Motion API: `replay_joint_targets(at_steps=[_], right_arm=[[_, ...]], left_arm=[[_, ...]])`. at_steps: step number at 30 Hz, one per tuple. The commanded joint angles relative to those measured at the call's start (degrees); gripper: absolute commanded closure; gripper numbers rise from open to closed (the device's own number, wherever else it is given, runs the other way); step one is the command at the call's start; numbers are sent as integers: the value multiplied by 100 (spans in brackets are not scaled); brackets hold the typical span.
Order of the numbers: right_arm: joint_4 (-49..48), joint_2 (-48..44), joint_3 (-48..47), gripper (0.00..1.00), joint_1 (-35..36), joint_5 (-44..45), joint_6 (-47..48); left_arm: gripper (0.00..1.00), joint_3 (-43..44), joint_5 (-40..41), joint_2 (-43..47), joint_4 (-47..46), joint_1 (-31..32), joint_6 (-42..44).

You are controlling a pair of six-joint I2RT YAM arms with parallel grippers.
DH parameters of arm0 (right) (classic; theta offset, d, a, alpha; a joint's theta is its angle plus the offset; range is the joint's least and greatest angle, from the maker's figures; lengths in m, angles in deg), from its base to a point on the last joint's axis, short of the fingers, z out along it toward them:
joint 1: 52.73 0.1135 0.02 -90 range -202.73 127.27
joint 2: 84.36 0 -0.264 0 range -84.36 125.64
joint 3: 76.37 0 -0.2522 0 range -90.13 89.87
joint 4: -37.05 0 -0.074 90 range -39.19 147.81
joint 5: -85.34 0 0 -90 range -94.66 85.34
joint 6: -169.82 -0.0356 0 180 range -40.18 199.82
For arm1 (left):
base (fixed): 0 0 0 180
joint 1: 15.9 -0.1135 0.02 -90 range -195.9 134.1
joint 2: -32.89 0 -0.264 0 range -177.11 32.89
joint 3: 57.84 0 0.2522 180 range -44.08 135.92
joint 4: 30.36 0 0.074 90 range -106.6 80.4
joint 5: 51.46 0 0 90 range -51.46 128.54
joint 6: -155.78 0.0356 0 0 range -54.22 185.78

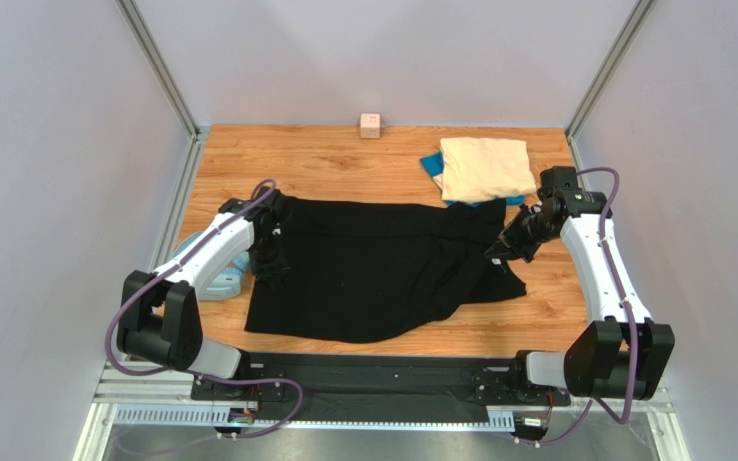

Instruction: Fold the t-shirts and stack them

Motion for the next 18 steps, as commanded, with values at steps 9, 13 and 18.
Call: replay_joint_targets(at_steps=[9,13,18], right_arm=[[-754,497,-397,100,-198,41,-184],[-798,568,-485,100,-251,-91,-210],[-806,629,-669,100,-260,-161,-219]], left_arm=[[67,-811,69,842,404,-450,-544],[67,-741,130,869,640,-653,-746],[67,-838,104,746,720,-891,-834]])
